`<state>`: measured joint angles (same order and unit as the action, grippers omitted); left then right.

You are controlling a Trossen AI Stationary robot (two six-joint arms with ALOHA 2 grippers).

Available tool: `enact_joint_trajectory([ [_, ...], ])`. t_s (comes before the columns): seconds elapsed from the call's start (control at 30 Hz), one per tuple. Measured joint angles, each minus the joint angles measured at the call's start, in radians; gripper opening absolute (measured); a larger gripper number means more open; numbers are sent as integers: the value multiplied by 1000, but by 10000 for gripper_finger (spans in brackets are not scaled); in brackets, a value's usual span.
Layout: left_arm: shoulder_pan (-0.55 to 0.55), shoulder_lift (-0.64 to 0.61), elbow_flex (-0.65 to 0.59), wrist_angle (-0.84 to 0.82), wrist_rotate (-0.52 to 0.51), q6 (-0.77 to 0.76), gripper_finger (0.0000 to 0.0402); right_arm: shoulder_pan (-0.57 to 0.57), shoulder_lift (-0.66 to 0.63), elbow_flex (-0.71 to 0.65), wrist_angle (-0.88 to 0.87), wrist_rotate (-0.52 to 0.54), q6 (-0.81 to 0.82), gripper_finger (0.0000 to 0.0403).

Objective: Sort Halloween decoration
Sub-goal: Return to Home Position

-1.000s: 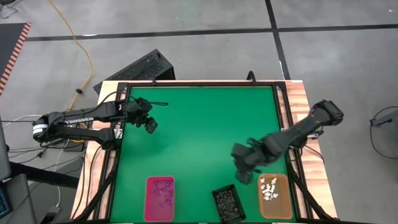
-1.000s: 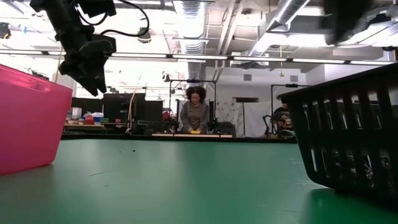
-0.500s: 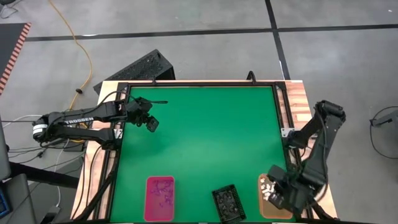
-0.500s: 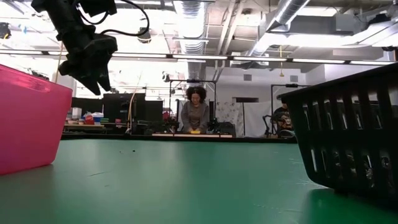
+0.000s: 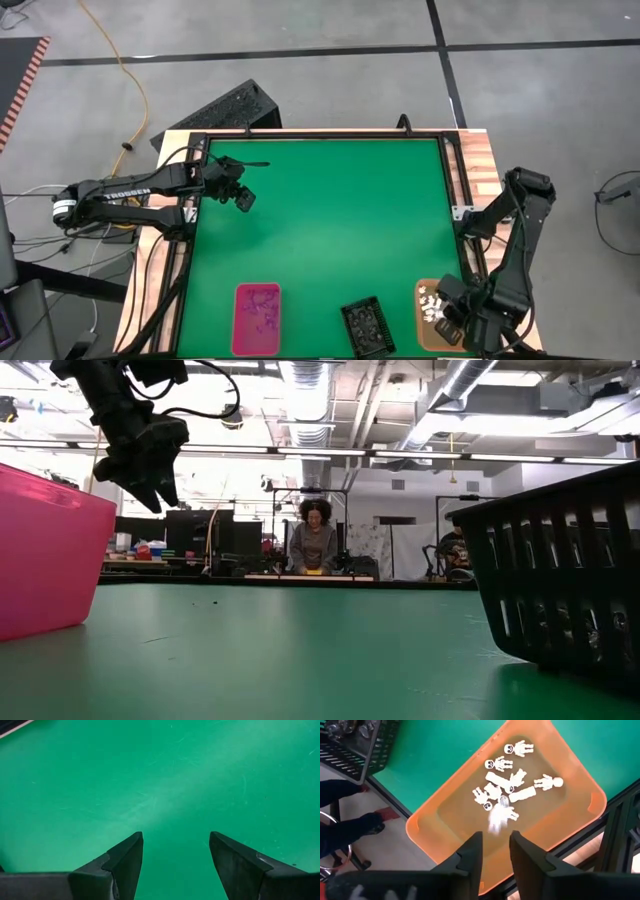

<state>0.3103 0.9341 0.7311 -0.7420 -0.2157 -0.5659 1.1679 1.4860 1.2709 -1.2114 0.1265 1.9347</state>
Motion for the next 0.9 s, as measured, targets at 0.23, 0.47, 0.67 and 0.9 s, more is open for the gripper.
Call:
enact_joint_trajectory([
  [0.23,0,0,0,-2,-4,-36,219,-20,-4,0,-7,21,-7,165],
  [0.47,-1,0,0,-4,74,-154,219,-180,-9,70,-6,190,-185,169],
  [0.67,-26,-51,0,179,262,-98,219,-400,-9,231,27,221,-621,162],
  [0.9,-88,-215,0,657,457,78,219,-505,-15,476,42,590,-1221,162],
])
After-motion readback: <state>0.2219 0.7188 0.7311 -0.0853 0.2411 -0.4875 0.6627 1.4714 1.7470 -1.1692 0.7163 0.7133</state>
